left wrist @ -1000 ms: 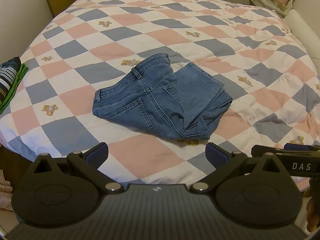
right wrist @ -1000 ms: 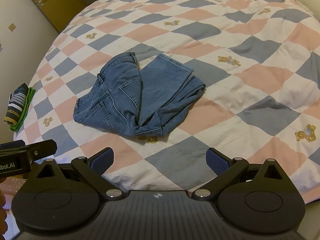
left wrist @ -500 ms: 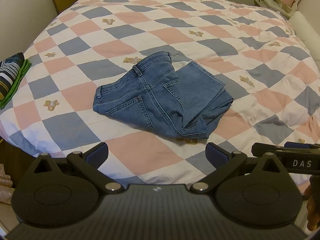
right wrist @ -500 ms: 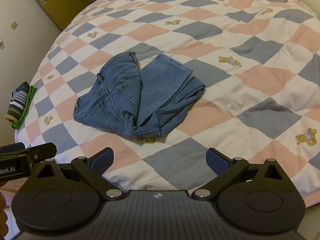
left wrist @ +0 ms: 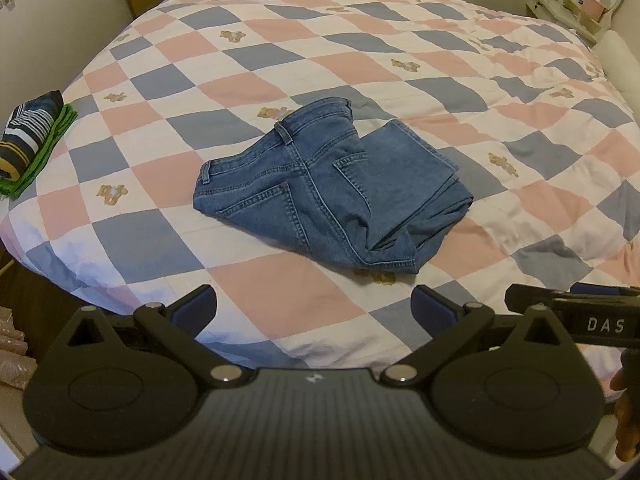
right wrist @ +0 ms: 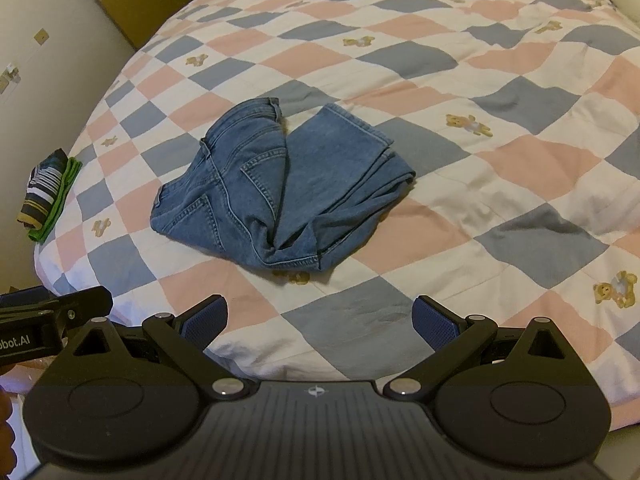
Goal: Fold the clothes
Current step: 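Move both grippers toward the folded blue jeans on the bed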
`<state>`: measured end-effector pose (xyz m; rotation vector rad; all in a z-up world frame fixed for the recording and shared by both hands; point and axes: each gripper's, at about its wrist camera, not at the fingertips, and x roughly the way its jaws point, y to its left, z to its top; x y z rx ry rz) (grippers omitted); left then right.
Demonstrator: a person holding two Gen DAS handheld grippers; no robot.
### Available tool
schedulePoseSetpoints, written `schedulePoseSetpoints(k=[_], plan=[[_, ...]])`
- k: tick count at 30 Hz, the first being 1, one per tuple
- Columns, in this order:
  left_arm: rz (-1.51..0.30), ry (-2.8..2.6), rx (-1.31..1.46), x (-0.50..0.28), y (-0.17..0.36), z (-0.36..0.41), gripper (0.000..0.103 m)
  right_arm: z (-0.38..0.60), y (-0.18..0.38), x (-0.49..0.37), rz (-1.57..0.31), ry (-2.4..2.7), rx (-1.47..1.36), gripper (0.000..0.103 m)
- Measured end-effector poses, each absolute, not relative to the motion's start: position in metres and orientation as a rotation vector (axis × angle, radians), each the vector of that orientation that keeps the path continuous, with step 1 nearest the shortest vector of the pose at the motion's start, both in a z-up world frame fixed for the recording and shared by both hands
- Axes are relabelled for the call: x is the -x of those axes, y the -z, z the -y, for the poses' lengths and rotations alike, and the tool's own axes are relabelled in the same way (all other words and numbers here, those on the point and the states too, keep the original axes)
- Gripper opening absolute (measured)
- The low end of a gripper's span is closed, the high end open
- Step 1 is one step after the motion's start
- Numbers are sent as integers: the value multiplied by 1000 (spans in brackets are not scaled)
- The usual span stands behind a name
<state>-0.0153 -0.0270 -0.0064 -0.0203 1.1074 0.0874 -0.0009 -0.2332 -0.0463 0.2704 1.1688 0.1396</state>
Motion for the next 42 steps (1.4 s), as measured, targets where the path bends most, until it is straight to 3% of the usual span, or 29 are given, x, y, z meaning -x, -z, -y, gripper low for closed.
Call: schedulePoseSetpoints(k=[42], plan=[[-1176, -80, 41, 14, 21, 55, 102, 269, 58, 5, -1223, -175, -269, 101]])
